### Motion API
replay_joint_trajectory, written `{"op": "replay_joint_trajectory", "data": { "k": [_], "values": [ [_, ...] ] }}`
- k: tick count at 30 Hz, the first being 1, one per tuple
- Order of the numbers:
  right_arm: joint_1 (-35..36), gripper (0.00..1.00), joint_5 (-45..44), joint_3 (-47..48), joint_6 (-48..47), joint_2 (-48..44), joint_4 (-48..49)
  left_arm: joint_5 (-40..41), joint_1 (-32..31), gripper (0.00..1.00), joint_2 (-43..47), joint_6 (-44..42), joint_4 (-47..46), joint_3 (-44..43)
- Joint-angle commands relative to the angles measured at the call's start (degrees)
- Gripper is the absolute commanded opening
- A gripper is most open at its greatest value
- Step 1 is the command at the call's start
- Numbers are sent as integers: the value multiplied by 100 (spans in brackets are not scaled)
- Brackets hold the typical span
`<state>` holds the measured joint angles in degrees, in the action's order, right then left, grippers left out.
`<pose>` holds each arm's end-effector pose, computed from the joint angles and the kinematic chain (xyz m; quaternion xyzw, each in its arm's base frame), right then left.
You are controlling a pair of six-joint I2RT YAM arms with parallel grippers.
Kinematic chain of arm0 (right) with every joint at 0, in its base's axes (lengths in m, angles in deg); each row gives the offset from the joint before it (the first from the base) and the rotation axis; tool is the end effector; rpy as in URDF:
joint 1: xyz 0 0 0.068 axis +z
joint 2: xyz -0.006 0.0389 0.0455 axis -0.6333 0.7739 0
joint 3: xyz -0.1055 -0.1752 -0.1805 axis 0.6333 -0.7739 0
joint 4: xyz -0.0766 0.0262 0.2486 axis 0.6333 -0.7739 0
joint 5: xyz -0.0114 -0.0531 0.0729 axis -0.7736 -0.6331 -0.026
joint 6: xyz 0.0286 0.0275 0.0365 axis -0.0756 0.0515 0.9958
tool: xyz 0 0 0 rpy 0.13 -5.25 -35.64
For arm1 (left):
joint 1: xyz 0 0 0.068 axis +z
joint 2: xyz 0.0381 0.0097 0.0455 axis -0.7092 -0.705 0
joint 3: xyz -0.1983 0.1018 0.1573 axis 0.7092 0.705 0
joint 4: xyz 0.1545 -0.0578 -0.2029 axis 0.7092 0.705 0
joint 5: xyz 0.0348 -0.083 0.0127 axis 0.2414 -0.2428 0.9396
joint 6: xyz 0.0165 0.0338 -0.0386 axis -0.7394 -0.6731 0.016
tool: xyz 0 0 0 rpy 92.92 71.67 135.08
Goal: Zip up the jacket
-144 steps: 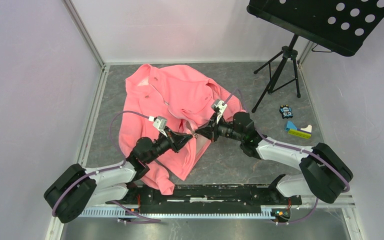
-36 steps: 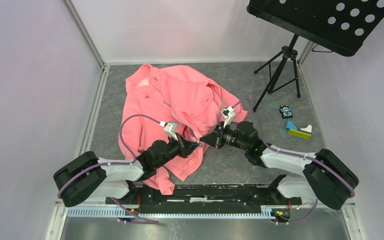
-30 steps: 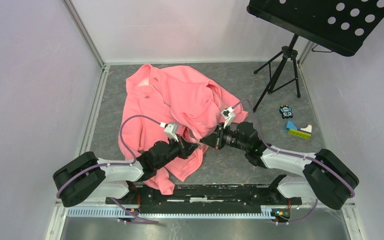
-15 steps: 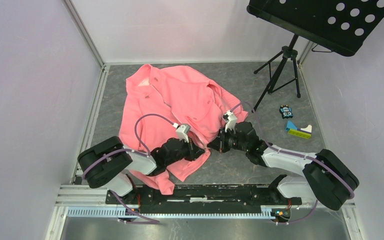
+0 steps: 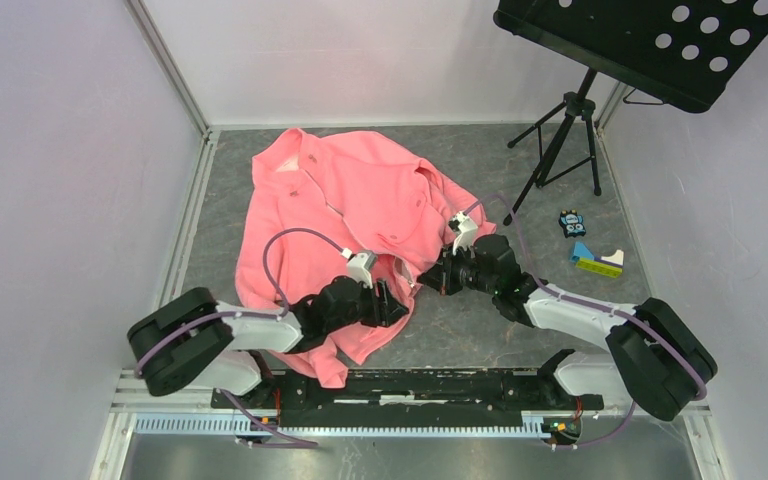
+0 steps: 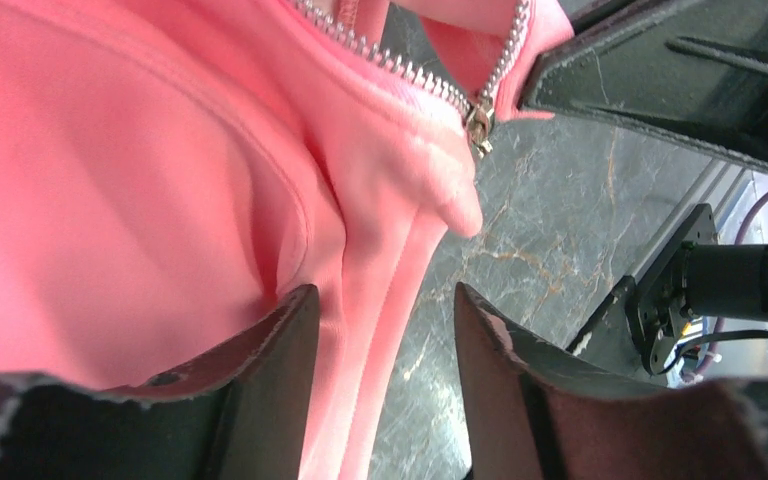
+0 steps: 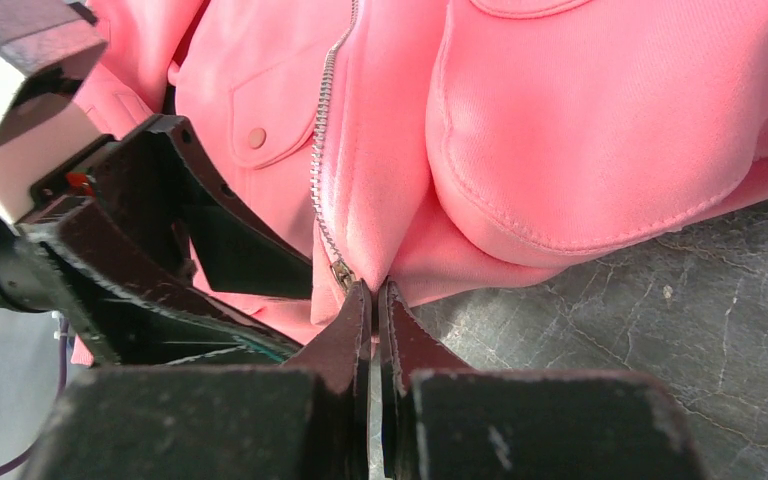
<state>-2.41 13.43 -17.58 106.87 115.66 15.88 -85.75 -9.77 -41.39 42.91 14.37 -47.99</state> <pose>0.1915 0.1579 0.1791 -0.1207 0.8321 0.4085 0.3553 0.1353 -0.1911 0.1363 0.0701 0.8533 -0.3868 0.3426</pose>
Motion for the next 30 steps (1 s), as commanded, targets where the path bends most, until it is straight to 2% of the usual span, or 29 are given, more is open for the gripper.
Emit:
{"op": "replay_joint_trajectory", "data": {
  "k": [1,7,13,16,19,30],
  "values": [
    [-56,0,98,207,48,82,235,247,-24,62,777,-316,1176,29],
    [-72,0,203,241,66,147,262,577,-26,68,1551,-336,1966,-223],
    [-77,0,393,278,-46,59,240,530,48,73,1300,500,1891,-595],
    [-88,0,513,278,-51,-3,307,135,194,72,965,733,1189,-553],
    [-82,0,559,278,-78,-54,313,17,306,65,824,881,613,-440],
    [-81,0,684,225,46,-113,524,-56,343,56,444,608,433,-630]
  ]
}}
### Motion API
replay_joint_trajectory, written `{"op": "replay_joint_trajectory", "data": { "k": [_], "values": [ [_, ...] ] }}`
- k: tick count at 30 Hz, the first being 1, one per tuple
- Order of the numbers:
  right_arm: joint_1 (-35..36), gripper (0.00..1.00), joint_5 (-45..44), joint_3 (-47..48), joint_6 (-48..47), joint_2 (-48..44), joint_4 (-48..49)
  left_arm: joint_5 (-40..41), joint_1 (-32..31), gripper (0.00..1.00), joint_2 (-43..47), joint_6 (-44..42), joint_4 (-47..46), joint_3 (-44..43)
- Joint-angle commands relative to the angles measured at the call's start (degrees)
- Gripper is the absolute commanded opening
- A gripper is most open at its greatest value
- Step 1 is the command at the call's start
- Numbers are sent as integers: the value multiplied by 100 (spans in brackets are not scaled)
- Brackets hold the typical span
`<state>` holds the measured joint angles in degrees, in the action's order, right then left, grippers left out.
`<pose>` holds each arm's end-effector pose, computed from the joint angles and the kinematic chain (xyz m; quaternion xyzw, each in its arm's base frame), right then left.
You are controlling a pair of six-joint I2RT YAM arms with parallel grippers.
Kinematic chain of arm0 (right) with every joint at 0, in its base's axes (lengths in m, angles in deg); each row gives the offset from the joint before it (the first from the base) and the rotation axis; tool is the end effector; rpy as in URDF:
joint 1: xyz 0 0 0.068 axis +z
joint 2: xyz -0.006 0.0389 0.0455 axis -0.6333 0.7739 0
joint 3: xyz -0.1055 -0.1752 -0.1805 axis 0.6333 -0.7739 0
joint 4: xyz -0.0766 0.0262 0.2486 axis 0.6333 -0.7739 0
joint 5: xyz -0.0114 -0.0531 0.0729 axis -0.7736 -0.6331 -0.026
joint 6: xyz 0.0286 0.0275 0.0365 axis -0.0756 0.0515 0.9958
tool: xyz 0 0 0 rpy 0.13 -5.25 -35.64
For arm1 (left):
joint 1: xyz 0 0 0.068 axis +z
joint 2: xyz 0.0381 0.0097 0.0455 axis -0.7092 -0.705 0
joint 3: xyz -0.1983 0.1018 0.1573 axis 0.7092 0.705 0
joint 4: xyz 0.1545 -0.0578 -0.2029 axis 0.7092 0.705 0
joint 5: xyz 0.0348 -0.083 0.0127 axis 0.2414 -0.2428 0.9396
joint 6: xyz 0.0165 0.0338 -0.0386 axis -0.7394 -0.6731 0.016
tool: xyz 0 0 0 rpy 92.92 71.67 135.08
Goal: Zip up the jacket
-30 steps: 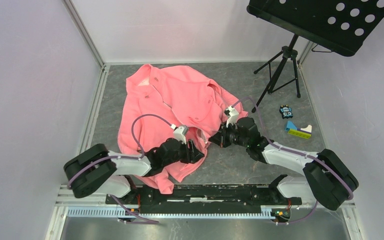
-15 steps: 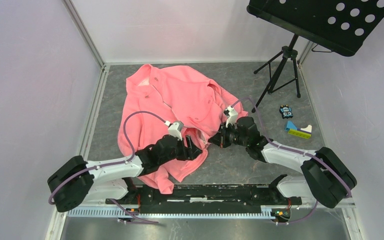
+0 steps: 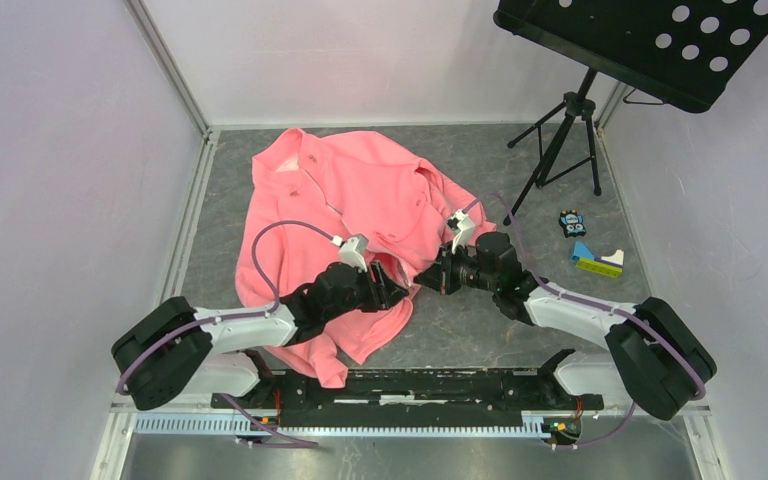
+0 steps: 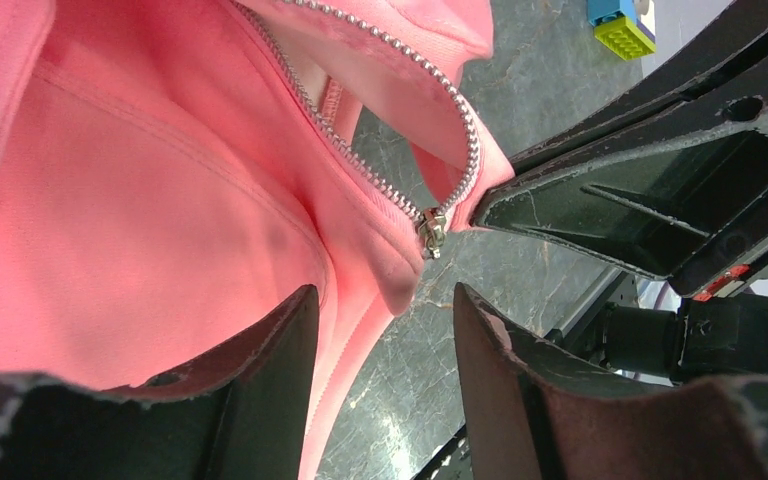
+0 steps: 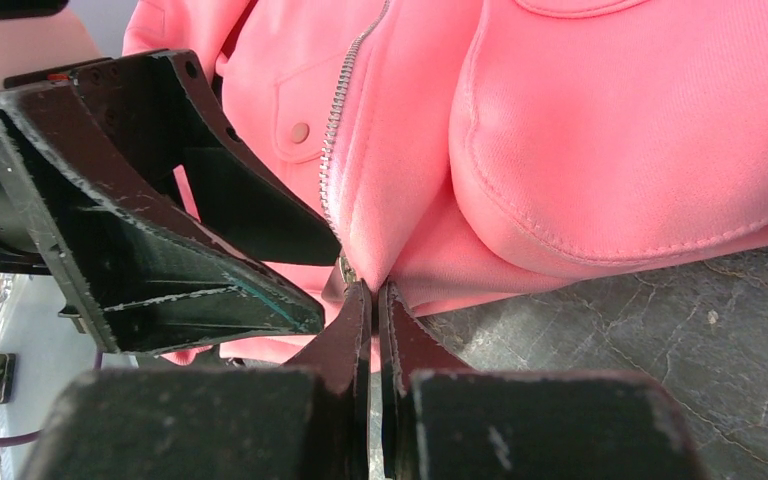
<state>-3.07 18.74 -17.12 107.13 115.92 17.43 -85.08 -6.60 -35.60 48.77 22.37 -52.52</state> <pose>0.1931 0.1593 0.1837 -0.1403 0.8169 0.4423 0.3426 0.1500 -0.1881 0.1672 -0.0008 0.8455 -0.4051 0.3479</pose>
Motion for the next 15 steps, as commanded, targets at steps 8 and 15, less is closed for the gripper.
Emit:
{"op": "replay_joint_trajectory", "data": {
  "k": [8,15],
  "values": [
    [-12,0,232,188,46,-99,453,-365,26,21,-410,-215,-608,-183],
    [-19,0,240,215,-180,-109,242,-417,27,2,-467,-379,-727,-89]
  ]
}}
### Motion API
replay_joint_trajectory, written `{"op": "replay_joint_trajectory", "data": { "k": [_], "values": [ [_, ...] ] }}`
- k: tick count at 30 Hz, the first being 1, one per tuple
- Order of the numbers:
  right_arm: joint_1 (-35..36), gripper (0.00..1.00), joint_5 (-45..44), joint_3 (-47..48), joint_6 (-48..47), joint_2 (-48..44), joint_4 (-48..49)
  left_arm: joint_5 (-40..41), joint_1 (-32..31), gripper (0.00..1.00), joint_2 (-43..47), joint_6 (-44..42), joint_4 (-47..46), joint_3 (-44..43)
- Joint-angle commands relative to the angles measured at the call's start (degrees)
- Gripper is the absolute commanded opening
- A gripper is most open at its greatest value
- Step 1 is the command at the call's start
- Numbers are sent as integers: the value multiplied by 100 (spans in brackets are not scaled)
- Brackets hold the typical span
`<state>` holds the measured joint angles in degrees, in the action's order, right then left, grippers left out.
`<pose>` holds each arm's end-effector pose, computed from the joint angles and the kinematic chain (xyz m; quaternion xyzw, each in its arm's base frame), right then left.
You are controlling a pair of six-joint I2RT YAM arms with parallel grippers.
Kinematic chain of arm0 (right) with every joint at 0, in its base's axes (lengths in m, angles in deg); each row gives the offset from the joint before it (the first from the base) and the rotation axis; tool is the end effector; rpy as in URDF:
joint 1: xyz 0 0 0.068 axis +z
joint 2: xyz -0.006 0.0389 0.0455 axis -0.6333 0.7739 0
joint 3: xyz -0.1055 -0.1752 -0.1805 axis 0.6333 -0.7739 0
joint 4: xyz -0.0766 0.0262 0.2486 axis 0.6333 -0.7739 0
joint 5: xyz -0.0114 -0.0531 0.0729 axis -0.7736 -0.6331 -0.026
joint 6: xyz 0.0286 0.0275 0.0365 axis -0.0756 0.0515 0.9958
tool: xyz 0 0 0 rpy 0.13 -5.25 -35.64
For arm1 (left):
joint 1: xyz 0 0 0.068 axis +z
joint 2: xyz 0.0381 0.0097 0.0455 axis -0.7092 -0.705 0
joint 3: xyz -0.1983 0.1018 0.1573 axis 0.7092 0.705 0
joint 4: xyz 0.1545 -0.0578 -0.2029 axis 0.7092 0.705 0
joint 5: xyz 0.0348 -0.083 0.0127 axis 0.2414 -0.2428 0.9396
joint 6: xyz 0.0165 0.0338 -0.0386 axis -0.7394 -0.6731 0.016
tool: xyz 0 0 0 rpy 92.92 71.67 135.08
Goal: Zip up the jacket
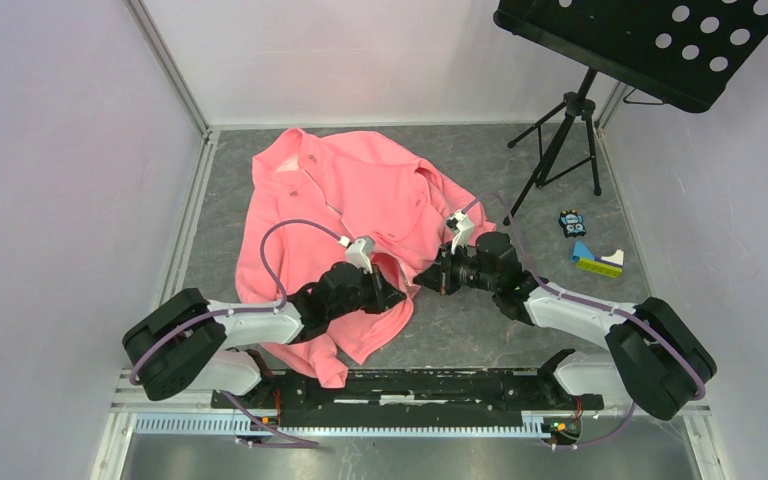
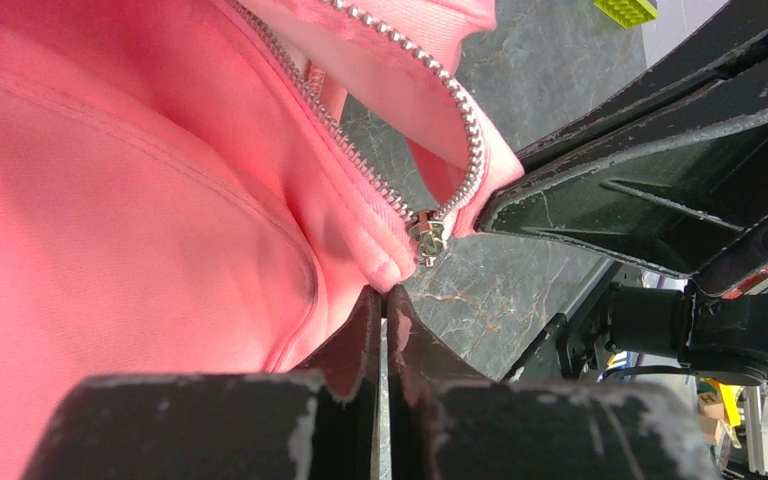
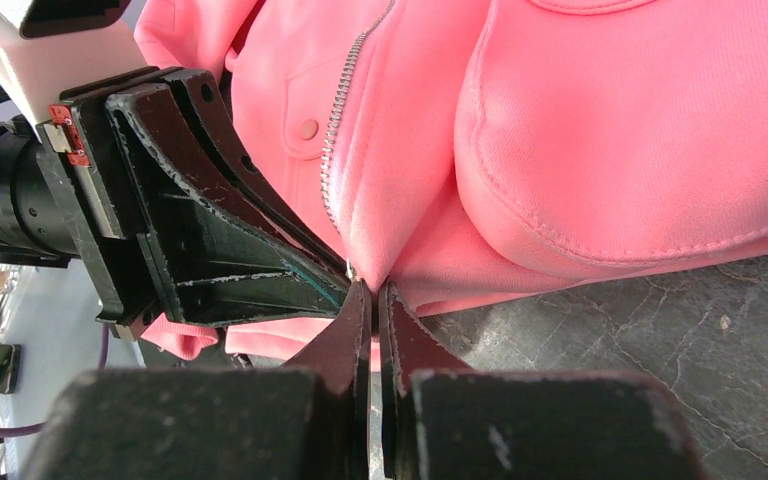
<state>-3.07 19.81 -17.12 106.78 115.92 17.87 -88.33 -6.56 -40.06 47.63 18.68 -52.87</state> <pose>0.1928 0.1599 0.1845 -0.1483 0.8126 0.4484 0.3416 0.1536 -0.1956 0.1579 0.0225 0.8472 -0.4145 0.3316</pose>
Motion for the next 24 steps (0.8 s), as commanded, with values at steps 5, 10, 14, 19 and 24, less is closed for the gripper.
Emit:
{"op": "replay_joint_trajectory", "data": {
  "k": [5,10,14,19,24],
  "values": [
    [-17,0,215,212,-154,-98,252,-102,31,16,228,-194,-218,123],
    [-17,0,252,223,-169,-98,292,-61,107,43,680,-24,-385,413],
    [-19,0,300,223,-134,-95,352,-155,154,49,642,-184,-196,229],
    [-15,0,312,223,-134,-130,352,-273,177,46,295,-206,-352,39],
    [-19,0,329,193,-130,-129,361,-320,182,42,22,-272,-475,-87]
  ]
}}
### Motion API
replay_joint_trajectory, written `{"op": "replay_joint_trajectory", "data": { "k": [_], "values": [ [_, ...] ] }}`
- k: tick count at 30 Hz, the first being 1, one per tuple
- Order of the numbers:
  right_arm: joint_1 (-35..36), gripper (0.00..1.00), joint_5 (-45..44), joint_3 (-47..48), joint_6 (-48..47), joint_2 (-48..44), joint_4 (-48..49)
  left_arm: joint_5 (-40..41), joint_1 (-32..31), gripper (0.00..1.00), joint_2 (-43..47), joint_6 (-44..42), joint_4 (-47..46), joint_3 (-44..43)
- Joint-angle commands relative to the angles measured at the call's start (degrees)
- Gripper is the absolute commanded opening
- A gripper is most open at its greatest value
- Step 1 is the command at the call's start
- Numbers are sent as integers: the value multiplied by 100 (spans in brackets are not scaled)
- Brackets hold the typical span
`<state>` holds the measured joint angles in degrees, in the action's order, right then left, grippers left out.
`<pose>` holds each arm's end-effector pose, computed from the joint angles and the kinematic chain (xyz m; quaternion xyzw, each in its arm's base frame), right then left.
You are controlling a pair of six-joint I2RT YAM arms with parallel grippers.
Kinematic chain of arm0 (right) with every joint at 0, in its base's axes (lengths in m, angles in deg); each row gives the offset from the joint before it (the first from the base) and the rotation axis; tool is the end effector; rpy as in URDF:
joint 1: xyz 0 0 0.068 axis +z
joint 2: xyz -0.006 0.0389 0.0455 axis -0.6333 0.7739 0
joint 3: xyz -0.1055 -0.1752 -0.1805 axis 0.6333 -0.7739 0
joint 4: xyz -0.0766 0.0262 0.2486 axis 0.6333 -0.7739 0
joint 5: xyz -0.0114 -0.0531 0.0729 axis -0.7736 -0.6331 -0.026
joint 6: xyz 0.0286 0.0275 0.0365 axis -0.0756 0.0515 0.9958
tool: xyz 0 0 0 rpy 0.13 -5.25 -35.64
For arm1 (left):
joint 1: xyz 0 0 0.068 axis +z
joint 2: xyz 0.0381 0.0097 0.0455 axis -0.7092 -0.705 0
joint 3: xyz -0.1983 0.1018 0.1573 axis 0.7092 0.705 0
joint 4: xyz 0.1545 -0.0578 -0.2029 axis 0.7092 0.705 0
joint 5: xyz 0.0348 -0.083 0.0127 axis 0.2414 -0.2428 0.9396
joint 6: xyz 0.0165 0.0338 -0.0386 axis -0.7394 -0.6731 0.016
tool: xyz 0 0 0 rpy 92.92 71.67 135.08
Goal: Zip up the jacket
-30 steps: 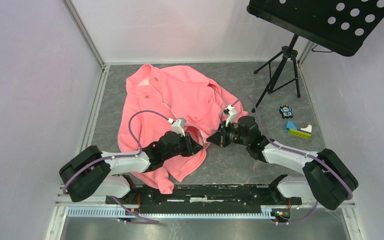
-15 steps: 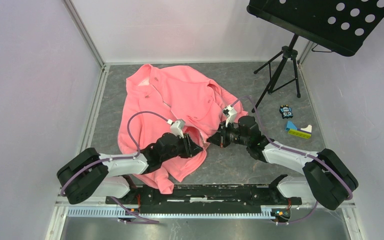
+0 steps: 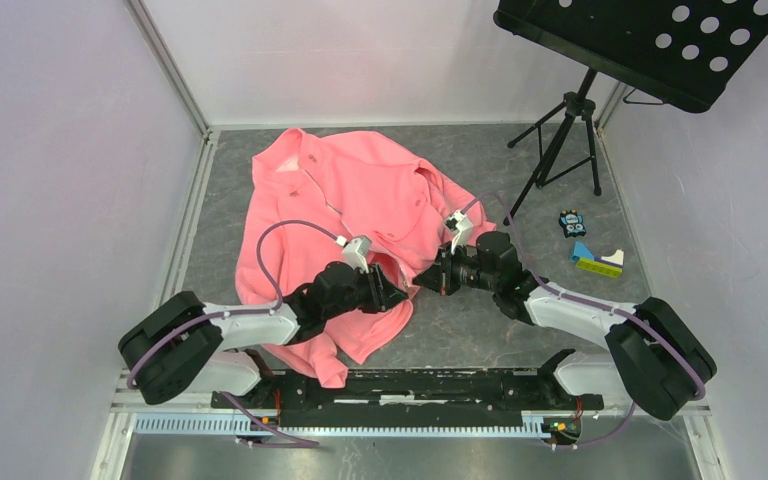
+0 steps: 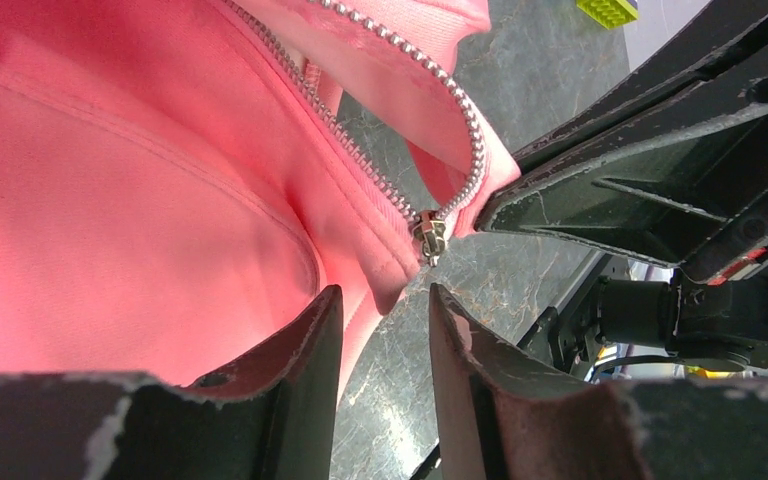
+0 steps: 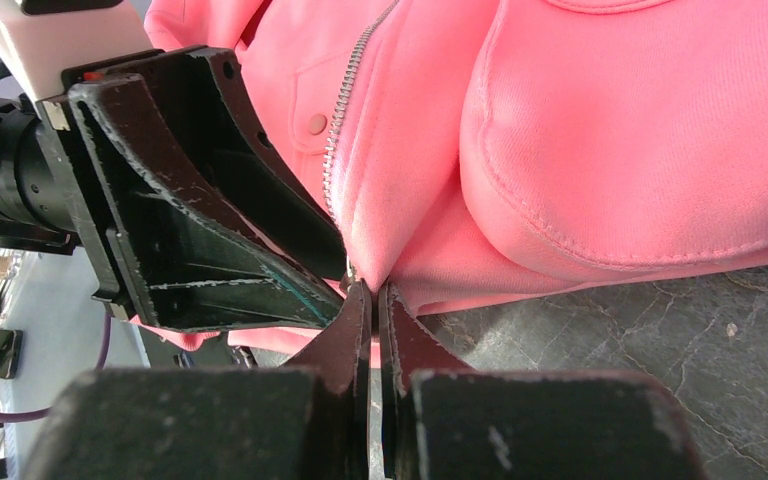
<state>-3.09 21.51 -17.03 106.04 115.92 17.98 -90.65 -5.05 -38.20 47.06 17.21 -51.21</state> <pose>0.1922 0.1605 0.1854 -0.1615 0.8076 0.4558 0.3377 0.1534 -0.1875 0.1593 0.0265 0.8391 -0.4286 0.3341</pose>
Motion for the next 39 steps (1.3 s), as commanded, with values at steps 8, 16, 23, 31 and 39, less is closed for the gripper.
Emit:
{"op": "replay_joint_trajectory", "data": {
  "k": [8,16,23,31,39],
  "values": [
    [-19,6,53,329,-504,-102,7,-139,49,2,-370,-429,-367,-267],
    [-246,61,-199,168,-1703,-617,-678,-171,82,2,-292,-314,-329,-151],
    [-246,75,-10,-596,-1332,-1095,-130,-235,91,2,-320,-279,-392,-131],
    [-246,62,461,-1669,686,-609,2420,-321,92,2,-327,-185,-420,-135],
    [-250,53,651,-1458,964,715,4135,-335,91,2,-250,-125,-344,-164]
  ]
}}
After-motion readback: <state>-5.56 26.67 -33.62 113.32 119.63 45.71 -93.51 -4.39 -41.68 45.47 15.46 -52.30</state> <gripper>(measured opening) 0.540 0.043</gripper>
